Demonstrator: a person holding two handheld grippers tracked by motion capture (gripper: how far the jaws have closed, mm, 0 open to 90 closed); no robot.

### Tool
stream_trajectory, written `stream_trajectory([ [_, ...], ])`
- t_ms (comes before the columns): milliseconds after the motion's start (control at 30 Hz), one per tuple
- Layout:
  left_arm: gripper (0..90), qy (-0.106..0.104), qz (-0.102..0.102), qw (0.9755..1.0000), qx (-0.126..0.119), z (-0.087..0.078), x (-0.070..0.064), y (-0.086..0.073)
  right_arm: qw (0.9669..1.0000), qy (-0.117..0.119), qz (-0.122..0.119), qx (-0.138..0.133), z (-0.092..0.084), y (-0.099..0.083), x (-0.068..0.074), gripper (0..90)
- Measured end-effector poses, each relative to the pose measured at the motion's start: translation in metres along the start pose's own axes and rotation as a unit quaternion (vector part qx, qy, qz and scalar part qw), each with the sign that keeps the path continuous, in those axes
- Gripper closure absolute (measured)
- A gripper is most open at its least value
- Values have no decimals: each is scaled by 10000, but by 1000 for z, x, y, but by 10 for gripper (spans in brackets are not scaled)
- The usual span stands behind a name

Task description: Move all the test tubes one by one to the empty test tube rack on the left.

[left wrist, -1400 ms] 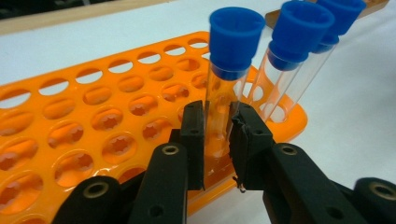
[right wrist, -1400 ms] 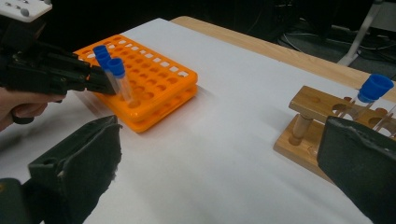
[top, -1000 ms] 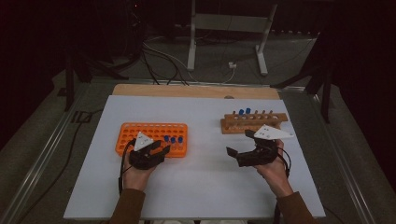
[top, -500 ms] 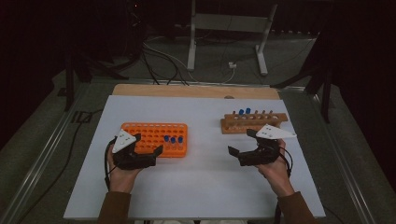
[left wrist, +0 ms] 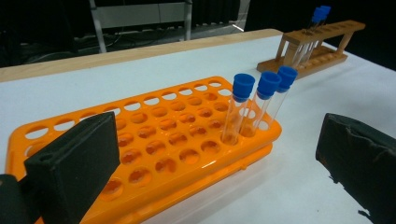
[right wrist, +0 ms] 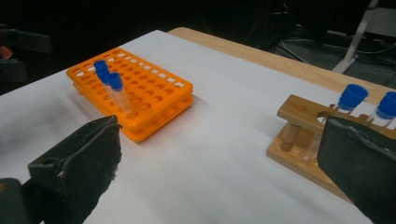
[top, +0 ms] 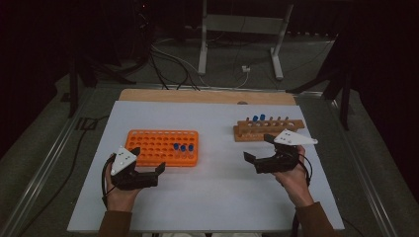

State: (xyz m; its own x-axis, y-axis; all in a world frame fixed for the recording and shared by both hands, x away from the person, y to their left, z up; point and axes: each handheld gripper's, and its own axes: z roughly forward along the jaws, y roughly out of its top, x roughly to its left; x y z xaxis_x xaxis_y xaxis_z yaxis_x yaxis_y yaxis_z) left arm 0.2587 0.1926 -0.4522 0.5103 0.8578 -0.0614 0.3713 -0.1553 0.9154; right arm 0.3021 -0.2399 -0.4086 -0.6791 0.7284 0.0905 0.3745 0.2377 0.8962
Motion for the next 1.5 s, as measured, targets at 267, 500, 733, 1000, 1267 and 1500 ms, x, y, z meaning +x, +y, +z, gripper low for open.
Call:
stream_trajectory([
  [267, 8, 139, -28, 9999, -88, -11, 7, -3, 9998, -155, 6, -108, -10, 13, -8, 0],
  [500, 8, 277, 71, 9994, -198, -17, 3, -2, 9992, -348, 94, -190, -14, 27, -23, 0],
  [733, 8, 371, 18, 9991, -203, -18, 5, -4, 9982, -586, 124, -99, -6, 39, -37, 0],
  [1000, 8, 443, -53, 9987, -231, -18, 7, -6, 9955, -930, 176, 78, 2, 47, -58, 24],
  [1267, 8, 483, -67, 9986, -194, -17, 6, -6, 9915, -1266, 182, 250, 19, 47, -75, 73],
  [1500, 8, 476, -72, 9987, -178, -17, 6, -6, 9881, -1433, 446, 335, 34, 41, -93, 207],
])
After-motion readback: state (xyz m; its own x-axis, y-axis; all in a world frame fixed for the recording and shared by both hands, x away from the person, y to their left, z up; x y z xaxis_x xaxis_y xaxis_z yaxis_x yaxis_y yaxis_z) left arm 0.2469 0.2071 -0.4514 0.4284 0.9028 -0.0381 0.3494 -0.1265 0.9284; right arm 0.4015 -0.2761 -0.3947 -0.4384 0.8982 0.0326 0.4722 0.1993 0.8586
